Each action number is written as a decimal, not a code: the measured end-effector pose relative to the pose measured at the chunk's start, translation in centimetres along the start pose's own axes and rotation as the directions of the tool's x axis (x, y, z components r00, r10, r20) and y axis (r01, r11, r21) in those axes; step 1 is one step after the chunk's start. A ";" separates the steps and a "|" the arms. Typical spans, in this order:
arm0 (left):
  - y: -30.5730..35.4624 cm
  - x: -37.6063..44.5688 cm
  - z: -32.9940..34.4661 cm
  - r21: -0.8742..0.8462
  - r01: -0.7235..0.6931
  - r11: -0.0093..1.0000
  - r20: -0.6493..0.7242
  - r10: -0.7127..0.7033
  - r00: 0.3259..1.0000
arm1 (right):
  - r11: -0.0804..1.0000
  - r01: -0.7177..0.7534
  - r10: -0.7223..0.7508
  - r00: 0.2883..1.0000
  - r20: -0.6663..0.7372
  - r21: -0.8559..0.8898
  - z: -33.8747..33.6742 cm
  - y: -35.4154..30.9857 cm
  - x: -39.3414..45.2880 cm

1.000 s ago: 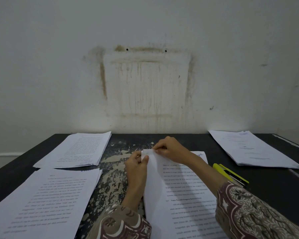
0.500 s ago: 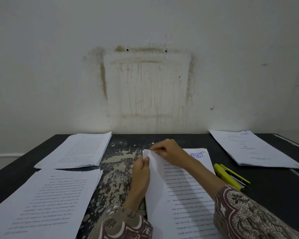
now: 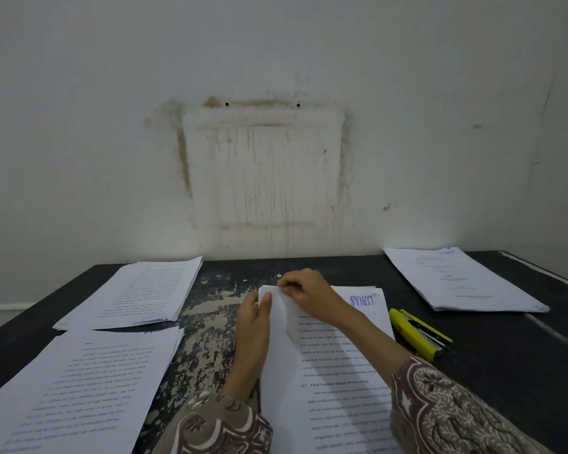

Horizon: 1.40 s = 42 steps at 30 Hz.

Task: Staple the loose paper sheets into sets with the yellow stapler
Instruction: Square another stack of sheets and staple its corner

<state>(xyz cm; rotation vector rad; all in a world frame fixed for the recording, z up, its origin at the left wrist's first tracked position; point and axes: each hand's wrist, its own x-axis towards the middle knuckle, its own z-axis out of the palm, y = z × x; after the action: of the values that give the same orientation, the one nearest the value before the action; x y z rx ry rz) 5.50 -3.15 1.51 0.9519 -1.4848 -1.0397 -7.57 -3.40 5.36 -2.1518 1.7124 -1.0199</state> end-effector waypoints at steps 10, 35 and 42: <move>2.1 -3.6 0.0 -0.127 0.281 0.951 0.166 -0.259 0.952 | 0.997 0.025 -0.020 0.997 -0.072 0.070 -0.4 -0.8 -0.1; 1.3 -3.9 -0.2 -0.060 0.295 0.954 0.106 -0.288 0.952 | 0.651 -0.727 0.742 0.670 -0.018 -0.219 -9.6 9.5 -10.6; 1.4 -4.1 -0.2 -0.094 0.271 0.958 0.110 -0.261 0.959 | 0.723 -0.670 0.687 0.672 -0.276 0.168 -10.0 8.8 -9.3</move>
<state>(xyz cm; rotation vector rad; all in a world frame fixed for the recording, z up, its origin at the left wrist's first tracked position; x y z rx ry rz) 6.19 1.12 1.65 1.0559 -1.3866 -1.3651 -21.41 4.99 4.28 -1.1289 2.3271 -1.1805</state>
